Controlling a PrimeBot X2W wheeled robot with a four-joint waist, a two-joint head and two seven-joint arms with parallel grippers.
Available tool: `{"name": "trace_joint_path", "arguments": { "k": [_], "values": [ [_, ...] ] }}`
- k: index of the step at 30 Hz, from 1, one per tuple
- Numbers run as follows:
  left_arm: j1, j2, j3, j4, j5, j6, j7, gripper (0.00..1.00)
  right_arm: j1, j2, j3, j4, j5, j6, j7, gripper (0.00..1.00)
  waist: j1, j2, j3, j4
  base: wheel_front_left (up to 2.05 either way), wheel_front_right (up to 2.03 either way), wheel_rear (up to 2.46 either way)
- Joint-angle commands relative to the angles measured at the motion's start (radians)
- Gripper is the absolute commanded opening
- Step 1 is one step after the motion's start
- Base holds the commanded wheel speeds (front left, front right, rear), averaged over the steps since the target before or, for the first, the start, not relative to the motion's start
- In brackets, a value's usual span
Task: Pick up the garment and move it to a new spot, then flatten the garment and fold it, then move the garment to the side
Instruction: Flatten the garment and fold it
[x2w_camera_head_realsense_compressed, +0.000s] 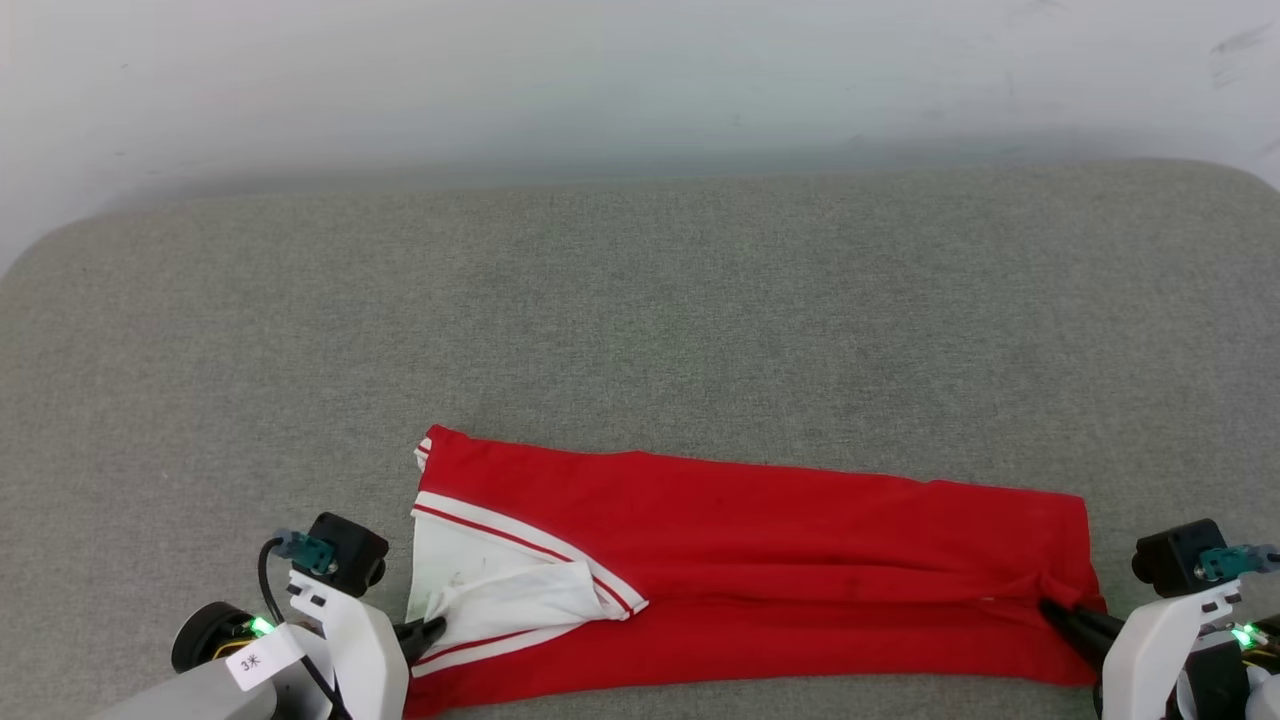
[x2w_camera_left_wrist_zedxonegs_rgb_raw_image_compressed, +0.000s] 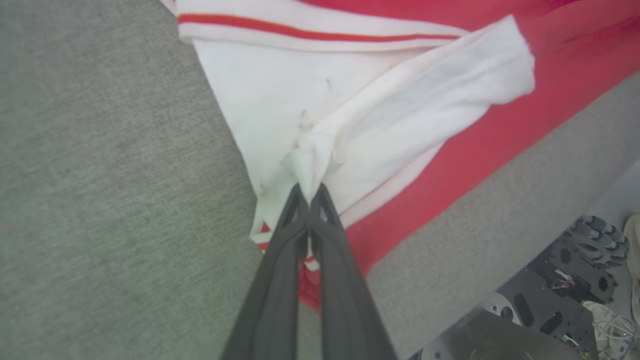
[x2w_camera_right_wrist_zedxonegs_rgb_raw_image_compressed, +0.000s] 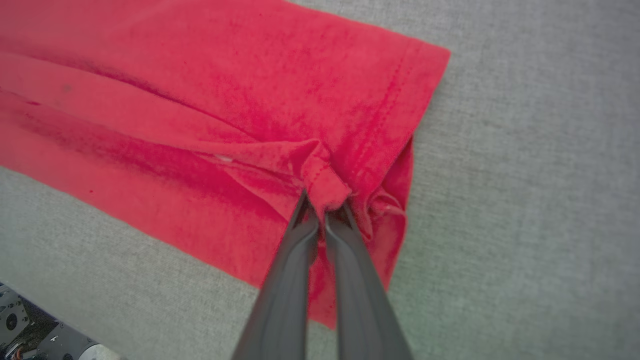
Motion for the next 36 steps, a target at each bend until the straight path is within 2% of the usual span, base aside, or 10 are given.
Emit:
{"name": "trace_joint_path", "arguments": {
  "k": [1,2,4,11,17,18,19,23,28,36],
  "values": [
    [0.016,-0.008,0.004,0.02,0.003,0.01,-0.015,0.09,0.018,0.01,-0.007,0.002,-0.013,-0.002,-0.002,0.47,0.0001,-0.0001,-0.002,-0.004,0.0,0.0,0.0],
    [0.021,-0.012,0.011,0.027,0.0,0.015,-0.031,1.0,0.022,0.016,-0.009,0.0,-0.015,-0.002,0.0,1.0,0.0001,-0.0001,-0.006,-0.005,0.0,0.0,0.0],
    [0.034,-0.014,0.024,0.035,-0.003,0.028,-0.072,1.0,0.026,0.033,-0.029,-0.018,0.004,-0.001,-0.009,1.0,0.0001,-0.0001,-0.015,-0.011,0.0,0.0,0.0],
    [0.094,-0.003,0.096,0.012,0.02,0.127,-0.287,1.0,0.05,-0.004,-0.137,-0.106,0.021,-0.002,-0.005,1.0,0.0001,-0.0001,-0.052,-0.015,0.0,0.0,0.0],
    [0.136,-0.003,0.168,-0.018,0.062,0.217,-0.359,1.0,0.069,-0.056,-0.234,-0.154,0.05,-0.001,0.042,1.0,0.0001,-0.0001,-0.066,-0.007,0.0,0.0,0.0],
    [0.145,-0.006,0.192,-0.024,0.079,0.237,-0.363,1.0,0.071,-0.067,-0.248,-0.161,0.058,-0.001,0.057,1.0,0.0001,-0.0001,-0.067,-0.004,0.0,0.0,0.0],
    [0.162,-0.024,0.279,-0.05,0.13,0.275,-0.367,1.0,0.072,-0.081,-0.273,-0.171,0.088,-0.001,0.095,1.0,0.0001,-0.0001,-0.064,0.0,0.0,0.0,0.0],
    [0.265,-0.078,0.463,-0.091,0.281,0.329,-0.367,1.0,0.07,-0.106,-0.285,-0.173,0.147,-0.001,0.198,1.0,0.0001,-0.0001,-0.054,0.007,0.0,0.0,0.0],
    [0.378,-0.168,0.665,-0.133,0.462,0.337,-0.367,1.0,0.047,-0.103,-0.279,-0.148,0.199,-0.001,0.3,1.0,0.0001,-0.0001,-0.033,0.02,0.0,0.0,0.0],
    [0.481,-0.311,0.859,-0.177,0.674,0.289,-0.367,1.0,0.026,-0.073,-0.26,-0.091,0.212,-0.001,0.35,1.0,0.0001,-0.0001,-0.001,0.055,0.0,0.0,0.0]
  ]
}}
